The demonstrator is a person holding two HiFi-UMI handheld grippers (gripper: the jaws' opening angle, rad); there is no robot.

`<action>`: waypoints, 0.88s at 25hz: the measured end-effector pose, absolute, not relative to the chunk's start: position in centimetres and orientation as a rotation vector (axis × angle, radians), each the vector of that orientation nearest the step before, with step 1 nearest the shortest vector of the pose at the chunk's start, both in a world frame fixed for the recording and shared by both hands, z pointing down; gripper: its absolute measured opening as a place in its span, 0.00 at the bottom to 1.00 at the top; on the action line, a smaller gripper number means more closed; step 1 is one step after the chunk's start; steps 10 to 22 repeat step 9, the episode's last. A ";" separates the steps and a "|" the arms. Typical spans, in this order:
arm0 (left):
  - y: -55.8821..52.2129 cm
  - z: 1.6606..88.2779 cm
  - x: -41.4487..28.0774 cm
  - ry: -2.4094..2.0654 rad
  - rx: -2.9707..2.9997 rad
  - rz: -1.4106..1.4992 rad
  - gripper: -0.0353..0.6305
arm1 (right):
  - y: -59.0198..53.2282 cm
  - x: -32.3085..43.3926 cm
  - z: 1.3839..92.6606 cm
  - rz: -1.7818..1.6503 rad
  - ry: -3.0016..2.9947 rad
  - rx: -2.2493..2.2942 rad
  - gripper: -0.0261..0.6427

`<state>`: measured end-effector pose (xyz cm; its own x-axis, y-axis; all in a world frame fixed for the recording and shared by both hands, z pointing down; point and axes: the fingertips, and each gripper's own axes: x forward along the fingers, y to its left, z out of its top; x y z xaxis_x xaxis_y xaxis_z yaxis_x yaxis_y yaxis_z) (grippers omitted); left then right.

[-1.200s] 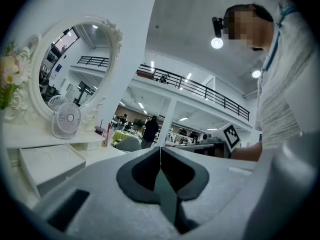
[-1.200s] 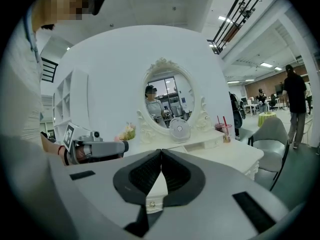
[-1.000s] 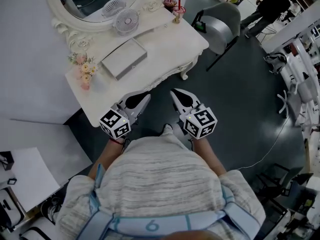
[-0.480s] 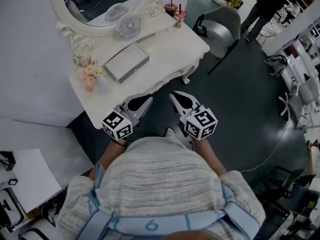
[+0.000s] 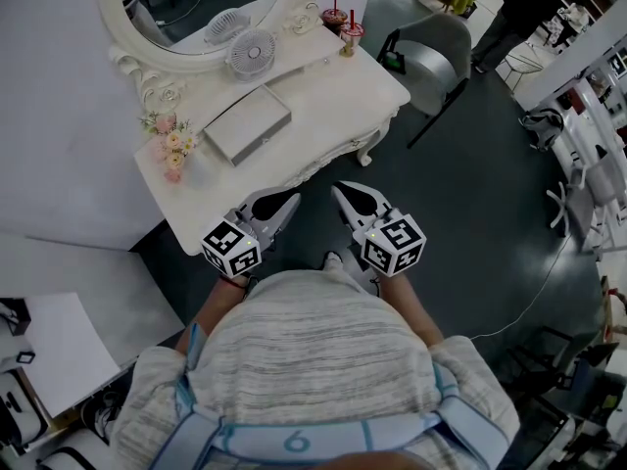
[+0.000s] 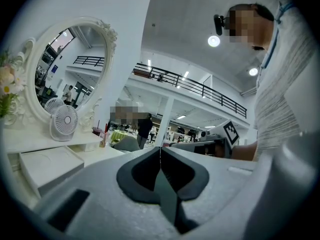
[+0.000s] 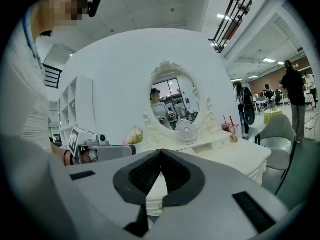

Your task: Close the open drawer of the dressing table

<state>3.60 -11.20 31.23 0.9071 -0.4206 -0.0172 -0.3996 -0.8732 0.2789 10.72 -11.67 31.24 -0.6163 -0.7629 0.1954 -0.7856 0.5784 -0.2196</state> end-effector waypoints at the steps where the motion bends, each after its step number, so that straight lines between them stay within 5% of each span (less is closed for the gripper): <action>1: -11.2 31.3 3.6 -0.614 2.799 -0.112 0.08 | -11.7 10.7 31.3 0.441 -2.720 1.335 0.05; 22: -11.7 31.5 3.8 -0.616 2.795 -0.110 0.08 | -12.2 10.9 31.5 0.445 -2.719 1.326 0.05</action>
